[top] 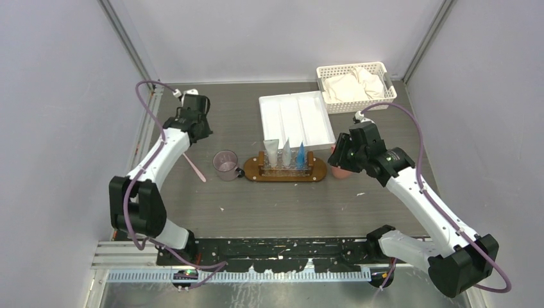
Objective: Prepare toiletry sets of a toothbrush and toothpaste on the tray
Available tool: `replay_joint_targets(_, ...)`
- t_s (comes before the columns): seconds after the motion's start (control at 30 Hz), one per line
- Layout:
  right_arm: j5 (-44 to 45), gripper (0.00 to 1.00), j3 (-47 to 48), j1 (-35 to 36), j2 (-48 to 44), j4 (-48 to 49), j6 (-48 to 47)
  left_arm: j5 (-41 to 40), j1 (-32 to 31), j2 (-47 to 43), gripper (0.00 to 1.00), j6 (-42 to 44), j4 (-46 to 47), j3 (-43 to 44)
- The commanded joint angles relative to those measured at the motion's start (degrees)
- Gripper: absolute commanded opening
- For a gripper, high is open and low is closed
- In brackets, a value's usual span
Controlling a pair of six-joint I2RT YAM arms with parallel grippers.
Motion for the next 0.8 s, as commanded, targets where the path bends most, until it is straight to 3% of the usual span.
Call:
replay_joint_targets(0.0, 0.53, 0.50, 2.13, 0.25, -0.68, -0.50, -0.38, -4.11, 0.22, -3.55, 0.03, 0.14, -2.76, 0.83)
replay_joint_targets(0.13, -0.20, 0.51, 1.85, 0.24, -0.29, -0.08, -0.32, -5.22, 1.60, -3.63, 0.32, -0.66, -2.61, -1.56)
replay_joint_targets(0.23, -0.59, 0.55, 1.48, 0.21, -0.35, 0.10, -1.13, 0.70, 7.10, -3.49, 0.43, -3.11, -0.31, -4.84)
replay_joint_targets(0.4, -1.62, 0.62, -0.06, 0.28, -2.69, 1.42, -1.99, 4.00, 12.36, 0.96, 0.44, -2.64, 0.29, -5.49)
replay_joint_targets(0.77, -3.25, 0.60, -2.29, 0.23, -2.86, 3.00, -2.82, 3.09, 13.27, 11.07, 0.42, -3.13, 2.71, -6.21)
